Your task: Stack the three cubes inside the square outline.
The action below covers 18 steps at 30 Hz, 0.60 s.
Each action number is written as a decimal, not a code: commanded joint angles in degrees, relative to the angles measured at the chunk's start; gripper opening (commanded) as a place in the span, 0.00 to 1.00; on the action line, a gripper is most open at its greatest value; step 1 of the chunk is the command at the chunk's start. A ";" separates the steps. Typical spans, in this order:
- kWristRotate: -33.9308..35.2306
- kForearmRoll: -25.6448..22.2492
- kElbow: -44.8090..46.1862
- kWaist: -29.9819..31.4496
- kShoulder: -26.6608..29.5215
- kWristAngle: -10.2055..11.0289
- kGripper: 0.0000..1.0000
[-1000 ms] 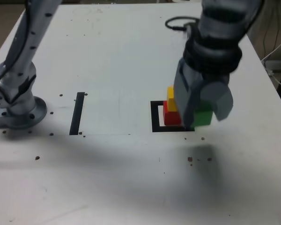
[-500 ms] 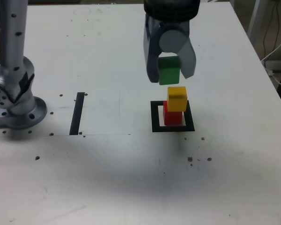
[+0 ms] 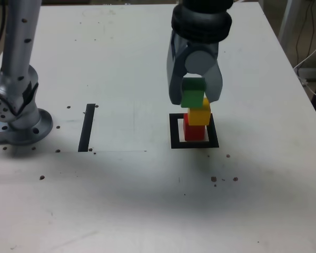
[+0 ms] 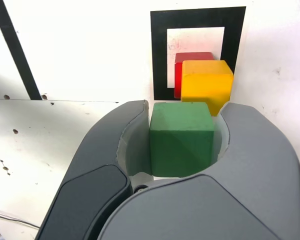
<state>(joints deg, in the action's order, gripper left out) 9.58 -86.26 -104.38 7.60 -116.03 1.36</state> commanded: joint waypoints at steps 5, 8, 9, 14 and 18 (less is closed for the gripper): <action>-0.27 0.51 -0.69 -0.63 -0.88 0.90 0.15; -0.32 0.48 -1.00 -1.06 -0.82 1.41 0.15; -0.35 0.45 -1.11 -1.26 -0.79 1.58 0.15; -0.54 0.30 -1.37 -1.73 -0.76 1.80 0.19; -0.70 0.22 -1.56 -1.92 -0.71 1.58 0.22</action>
<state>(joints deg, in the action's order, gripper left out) 9.06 -85.91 -105.57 5.84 -116.77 3.08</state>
